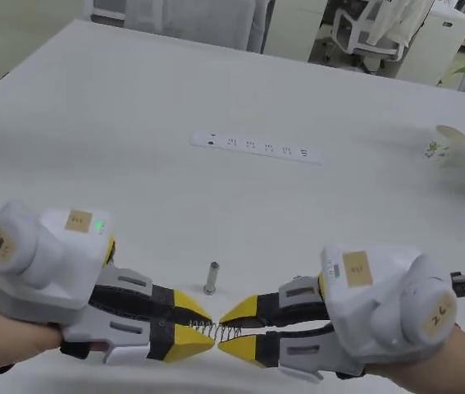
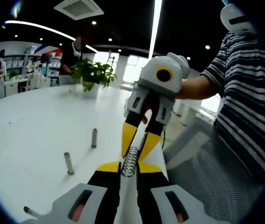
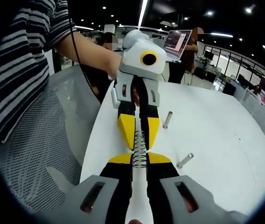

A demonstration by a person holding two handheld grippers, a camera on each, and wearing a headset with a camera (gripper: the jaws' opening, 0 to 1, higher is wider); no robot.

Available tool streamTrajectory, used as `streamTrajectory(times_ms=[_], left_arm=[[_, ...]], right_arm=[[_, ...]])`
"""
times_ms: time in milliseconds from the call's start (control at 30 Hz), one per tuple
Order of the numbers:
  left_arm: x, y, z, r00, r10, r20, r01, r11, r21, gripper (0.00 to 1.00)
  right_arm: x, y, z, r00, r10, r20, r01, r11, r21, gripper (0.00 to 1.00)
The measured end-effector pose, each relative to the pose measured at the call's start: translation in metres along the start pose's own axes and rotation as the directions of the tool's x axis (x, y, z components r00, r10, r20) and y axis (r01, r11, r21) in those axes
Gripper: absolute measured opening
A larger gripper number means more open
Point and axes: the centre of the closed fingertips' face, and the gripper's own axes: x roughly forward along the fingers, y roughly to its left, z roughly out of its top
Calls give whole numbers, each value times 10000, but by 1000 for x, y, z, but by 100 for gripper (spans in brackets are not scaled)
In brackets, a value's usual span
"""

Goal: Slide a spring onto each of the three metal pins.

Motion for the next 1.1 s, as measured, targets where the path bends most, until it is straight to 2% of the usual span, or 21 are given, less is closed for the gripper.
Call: streamTrajectory(times_ms=[233,367,500,600,767,967,1100], left_arm=[[-1,-2,3,9997,-190,138,188,9997,170,3],[-1,-6,4,9990,-391,226,389,9992,84,3],[-1,-4,3,9992,-338,198,338,9994,42,3],[-2,-4,3,9993,-353,158,353,9994,-25,3],[-1,-5,2,9991,-409,135,410,9991,-55,3],[0,-8,3,9986,-507,115,508,9987,-94,3],[-2,-7,2,9989,-468,94,470,9987,-177,3]], right_arm=[[-1,-1,1,9999,-107,56,106,9998,188,8],[-2,-1,2,9997,-162,206,145,9965,822,9],[-3,0,-7,9998,-202,69,194,9944,1038,14],[-5,1,-12,9996,-276,20,272,9926,1186,13],[-6,-1,-8,9993,-252,276,208,9885,1496,12],[-2,1,-10,9998,-100,172,70,9861,1658,8],[-4,1,-7,9996,-209,172,183,9897,1422,7]])
